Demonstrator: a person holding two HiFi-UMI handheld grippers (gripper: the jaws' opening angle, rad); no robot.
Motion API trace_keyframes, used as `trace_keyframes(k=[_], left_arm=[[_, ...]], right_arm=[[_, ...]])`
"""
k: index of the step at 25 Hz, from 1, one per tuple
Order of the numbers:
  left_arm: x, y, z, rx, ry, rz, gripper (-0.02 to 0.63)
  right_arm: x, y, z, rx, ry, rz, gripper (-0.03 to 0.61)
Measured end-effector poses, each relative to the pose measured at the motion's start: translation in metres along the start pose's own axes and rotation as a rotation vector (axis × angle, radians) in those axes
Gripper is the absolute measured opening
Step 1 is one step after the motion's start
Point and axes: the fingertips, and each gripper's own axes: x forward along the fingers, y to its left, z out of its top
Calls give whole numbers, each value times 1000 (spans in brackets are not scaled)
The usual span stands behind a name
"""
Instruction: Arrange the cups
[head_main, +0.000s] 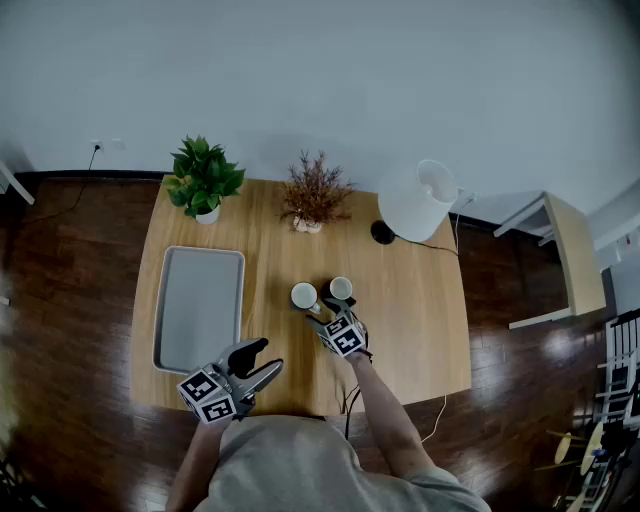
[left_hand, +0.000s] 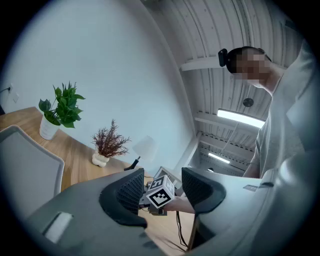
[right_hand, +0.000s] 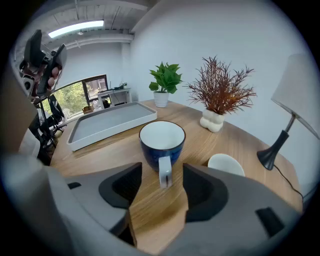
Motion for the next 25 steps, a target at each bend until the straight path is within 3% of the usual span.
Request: trace_keyframes(k=[10,18,22,25], left_arm=[[-2,2,2,-5,0,-9,224],[-4,2,0,-12,-9,-5,224],[-9,5,2,-17,-24,9,224],[-12,7,3,-24,-35,19,224]], right_arm=[[6,1,6,-26,16,7,216],[9,1,8,-173,140,-23,104],[9,3,11,-124,136,-19,92],[10,8,13,-30,97,24,91]])
